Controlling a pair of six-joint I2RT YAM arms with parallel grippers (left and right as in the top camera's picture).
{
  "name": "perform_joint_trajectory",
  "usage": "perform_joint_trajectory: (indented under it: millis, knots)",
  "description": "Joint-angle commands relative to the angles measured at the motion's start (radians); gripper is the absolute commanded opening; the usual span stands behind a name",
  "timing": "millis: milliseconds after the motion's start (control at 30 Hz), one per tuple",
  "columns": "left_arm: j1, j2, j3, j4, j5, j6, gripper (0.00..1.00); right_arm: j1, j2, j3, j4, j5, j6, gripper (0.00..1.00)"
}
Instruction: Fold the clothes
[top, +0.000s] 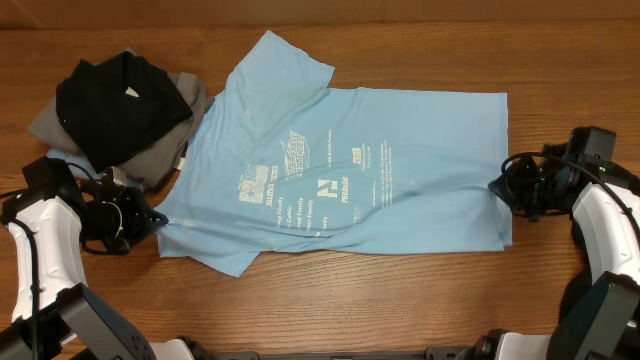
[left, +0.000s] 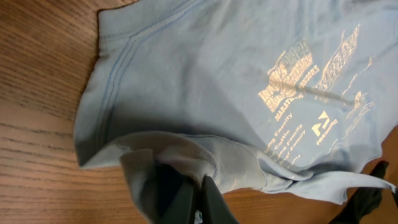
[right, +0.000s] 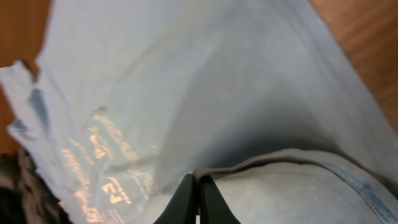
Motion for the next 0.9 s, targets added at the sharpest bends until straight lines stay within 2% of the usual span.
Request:
perform_joint_trajectory:
  millis: [0,233,300,333,400,633,733,767,867]
  knots:
    - [-0.008,-0.003,0.019,0.023,0.034,0.02,0.05,0.004,-0.018,0.024,0.051,-0.093,0.001,0.04]
    - [-0.008,-0.003,0.019,0.063,0.034,0.019,0.11,0.004,-0.018,0.024,0.126,-0.077,0.005,0.04]
    - [-0.008,-0.003,0.019,0.06,0.034,0.019,0.22,0.004,-0.018,0.024,0.125,-0.078,0.005,0.04]
    - [-0.012,-0.003,0.019,0.045,0.034,0.021,0.37,0.004,-0.018,0.024,0.123,-0.077,0.005,0.04]
    - [-0.028,-0.003,0.019,0.011,0.042,0.05,0.42,0.004,-0.018,0.024,0.119,-0.078,0.005,0.04]
    - [-0.185,-0.003,0.013,-0.126,0.024,0.161,0.44,0.004,-0.018,0.024,0.101,-0.078,0.005,0.04]
    - [-0.304,-0.003,-0.017,-0.12,-0.068,0.132,0.46,0.004,-0.018,0.024,0.096,-0.078,0.005,0.04]
    - [-0.382,-0.002,-0.046,-0.092,-0.138,0.093,0.45,0.004,-0.018,0.024,0.093,-0.078,0.005,0.04]
    - [-0.494,-0.002,-0.095,-0.033,-0.249,0.027,0.45,0.004,-0.018,0.024,0.093,-0.078,0.005,0.04]
